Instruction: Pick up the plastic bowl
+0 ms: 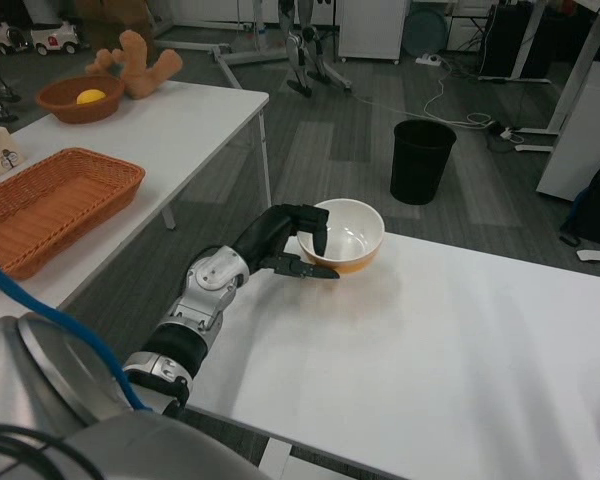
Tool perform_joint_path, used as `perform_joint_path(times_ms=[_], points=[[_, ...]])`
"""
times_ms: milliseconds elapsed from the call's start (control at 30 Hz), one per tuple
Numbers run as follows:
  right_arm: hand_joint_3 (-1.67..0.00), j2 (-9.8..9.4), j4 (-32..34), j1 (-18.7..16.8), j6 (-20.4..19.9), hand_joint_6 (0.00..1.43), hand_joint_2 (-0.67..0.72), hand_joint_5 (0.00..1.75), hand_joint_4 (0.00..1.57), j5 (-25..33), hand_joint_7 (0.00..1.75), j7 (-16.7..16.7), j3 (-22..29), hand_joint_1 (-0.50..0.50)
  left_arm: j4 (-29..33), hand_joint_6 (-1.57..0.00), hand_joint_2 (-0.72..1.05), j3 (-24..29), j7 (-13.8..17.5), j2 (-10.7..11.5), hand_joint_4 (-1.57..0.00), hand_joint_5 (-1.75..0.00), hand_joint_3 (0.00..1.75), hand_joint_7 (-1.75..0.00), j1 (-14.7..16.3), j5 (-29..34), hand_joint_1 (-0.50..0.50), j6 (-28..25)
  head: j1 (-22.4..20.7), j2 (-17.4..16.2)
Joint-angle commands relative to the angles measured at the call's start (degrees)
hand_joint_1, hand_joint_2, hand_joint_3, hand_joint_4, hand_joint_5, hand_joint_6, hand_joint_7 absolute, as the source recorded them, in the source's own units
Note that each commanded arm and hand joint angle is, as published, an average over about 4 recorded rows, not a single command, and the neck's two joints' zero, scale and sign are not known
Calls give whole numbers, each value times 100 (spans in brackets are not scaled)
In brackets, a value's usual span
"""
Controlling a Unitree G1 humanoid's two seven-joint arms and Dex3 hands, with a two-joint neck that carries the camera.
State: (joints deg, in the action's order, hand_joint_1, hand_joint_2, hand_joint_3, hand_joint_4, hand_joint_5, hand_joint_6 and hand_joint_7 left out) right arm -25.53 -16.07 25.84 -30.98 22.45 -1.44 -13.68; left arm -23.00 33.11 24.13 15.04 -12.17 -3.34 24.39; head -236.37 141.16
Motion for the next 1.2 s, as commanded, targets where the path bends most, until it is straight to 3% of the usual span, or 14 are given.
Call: perform_joint_path(times_ms=[33, 133, 367, 433, 533, 600, 733, 900, 1200], points=[[0, 7, -52, -62, -73, 0, 47, 0, 0, 40, 0, 12, -3, -42, 358, -134, 100, -288, -5, 184, -97, -175, 61, -168, -181, 165, -50, -242, 774, 157], [0, 13, -76, -62, -75, 0, 44, 0, 0, 44, 0, 12, -3, -42, 512, -134, 96, -481, -5, 223, -100, -175, 61, -168, -277, 202, -50, -356, 1662, 258], [0, -11, -111, -9, -75, 0, 46, 0, 0, 49, 0, 12, -3, -45, 615, -134, 96, -1066, -5, 318, -101, -175, 61, -168, -550, 331, -50, -545, 4496, 699], [0, -15, -129, 26, -75, 0, 46, 0, 0, 49, 0, 12, -1, -43, 593, -134, 96, -1196, -5, 291, -101, -175, 61, -168, -620, 312, -50, -573, 5133, 810], [0, -22, -160, 70, -75, 0, 44, 0, 0, 49, 0, 12, 15, -42, 525, -134, 96, -1321, 0, 184, -101, -175, 68, -168, -726, 224, -50, -584, 5755, 1009], [0, -18, -182, 87, -75, 0, 42, 0, 0, 53, 0, 12, 23, -42, 468, -134, 96, -1369, 4, 122, -101, -175, 70, -168, -787, 114, -50, -584, 6017, 1109], [0, 0, -235, 140, -88, 0, 41, 0, 0, 66, 0, 12, 34, -42, 378, -134, 96, -1453, 8, 52, -101, -175, 70, -168, -932, -60, -50, -677, 6141, 1235], [0, 4, -281, 252, -116, 0, 47, 0, 0, 66, 0, 12, 32, -42, 316, -134, 96, -1556, 19, 52, -101, -175, 65, -168, -1084, -123, -50, -740, 6097, 1323], [0, -31, -296, 500, -171, 0, 41, 0, 0, 55, 0, 30, -10, -44, 650, -131, 96, -1628, 101, 10, -101, -175, 70, -168, -1156, -332, -50, -995, 5802, 1447]])
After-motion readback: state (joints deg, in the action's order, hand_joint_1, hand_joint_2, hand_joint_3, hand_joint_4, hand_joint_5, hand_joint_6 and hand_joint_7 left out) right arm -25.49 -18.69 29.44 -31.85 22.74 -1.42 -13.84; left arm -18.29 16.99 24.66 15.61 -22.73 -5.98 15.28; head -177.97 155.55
